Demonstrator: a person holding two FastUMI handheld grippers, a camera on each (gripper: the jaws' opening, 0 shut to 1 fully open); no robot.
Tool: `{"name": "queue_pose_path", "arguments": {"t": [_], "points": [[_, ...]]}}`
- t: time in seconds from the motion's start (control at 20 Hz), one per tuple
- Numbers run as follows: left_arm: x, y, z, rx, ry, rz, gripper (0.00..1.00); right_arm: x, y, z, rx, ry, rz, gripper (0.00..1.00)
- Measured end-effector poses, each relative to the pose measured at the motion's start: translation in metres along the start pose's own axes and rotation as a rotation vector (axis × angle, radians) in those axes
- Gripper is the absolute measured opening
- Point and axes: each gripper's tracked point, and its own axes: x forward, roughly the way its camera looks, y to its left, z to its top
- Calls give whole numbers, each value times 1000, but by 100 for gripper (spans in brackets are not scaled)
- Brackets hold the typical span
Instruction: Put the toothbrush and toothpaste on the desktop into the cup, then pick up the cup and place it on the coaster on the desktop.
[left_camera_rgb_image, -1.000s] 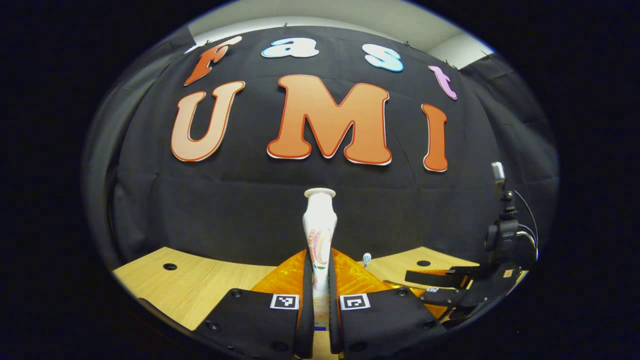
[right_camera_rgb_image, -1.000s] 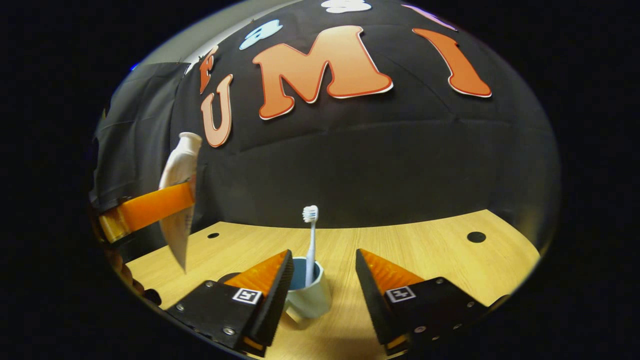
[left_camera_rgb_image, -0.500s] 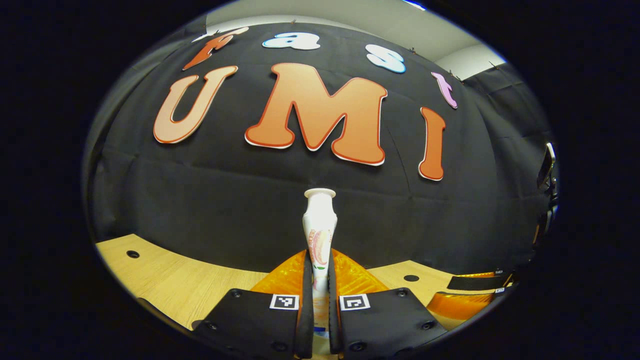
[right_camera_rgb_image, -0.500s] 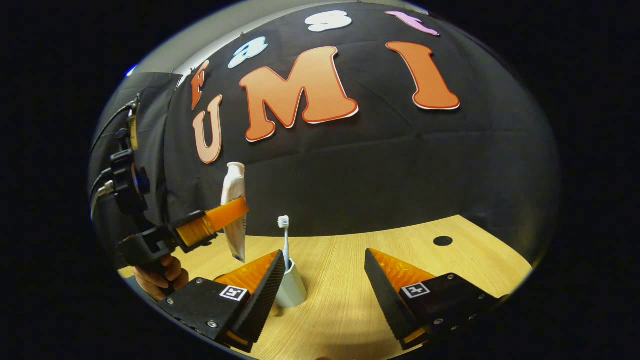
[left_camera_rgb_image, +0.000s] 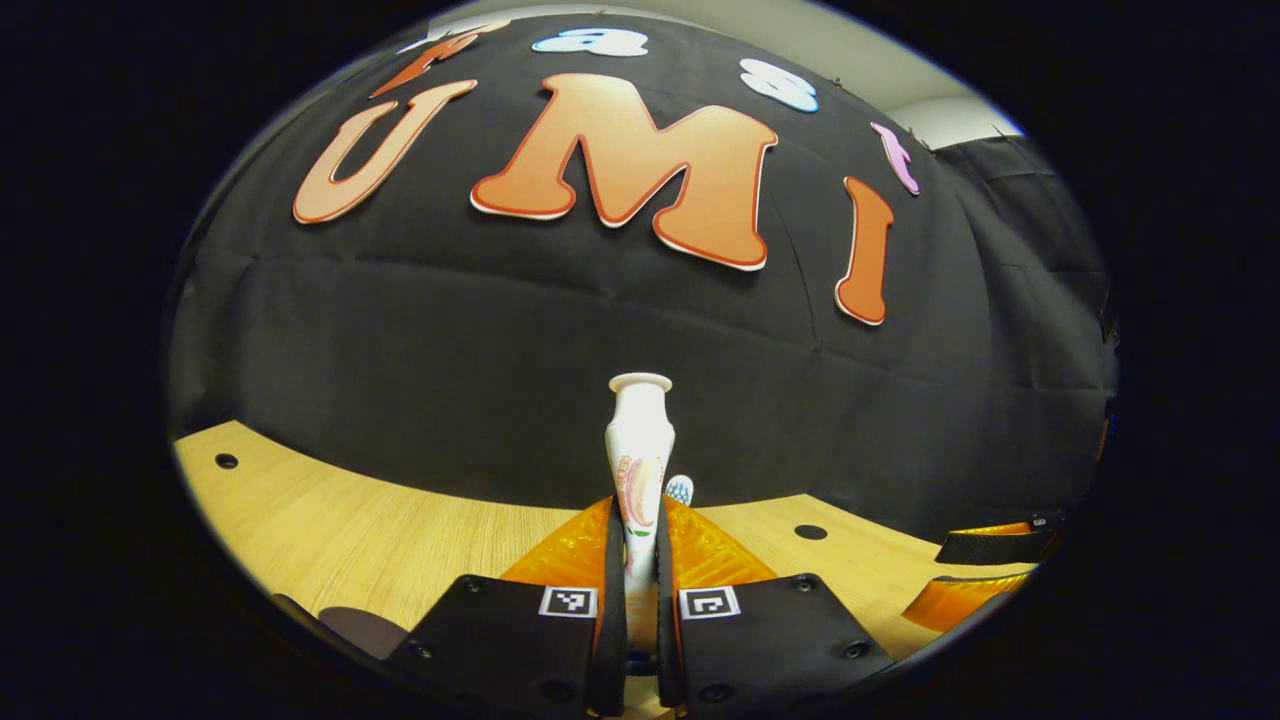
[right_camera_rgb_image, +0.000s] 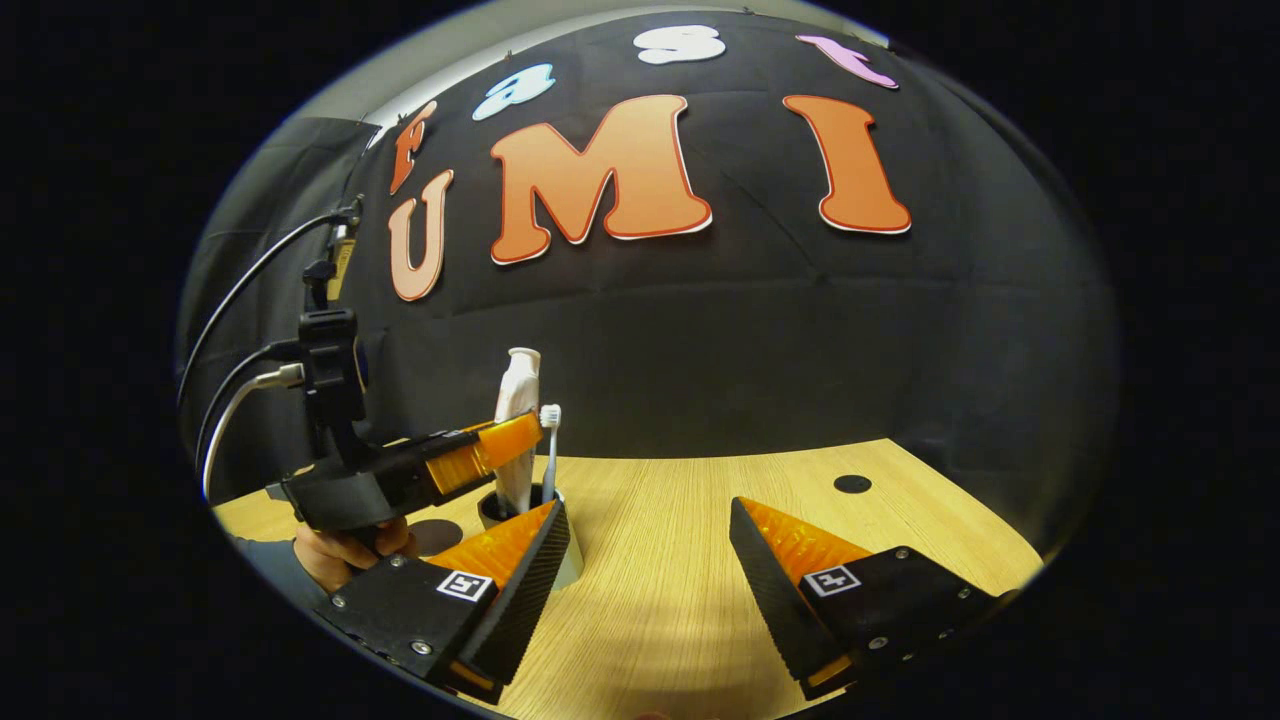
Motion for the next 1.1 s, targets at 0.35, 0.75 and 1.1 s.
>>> {"name": "queue_pose_path", "arguments": {"t": [0.35, 0.75, 1.1], "points": [[-7, 1, -21, -2, 98, -2, 21, -10, 6, -1, -26, 18, -18, 97], [-50, 6, -17, 3, 194, -39, 47, -17, 36, 11, -53, 55, -12, 97], [-123, 19, 27, 54, 186, -54, 80, -11, 78, 13, -118, 176, 21, 97]]}}
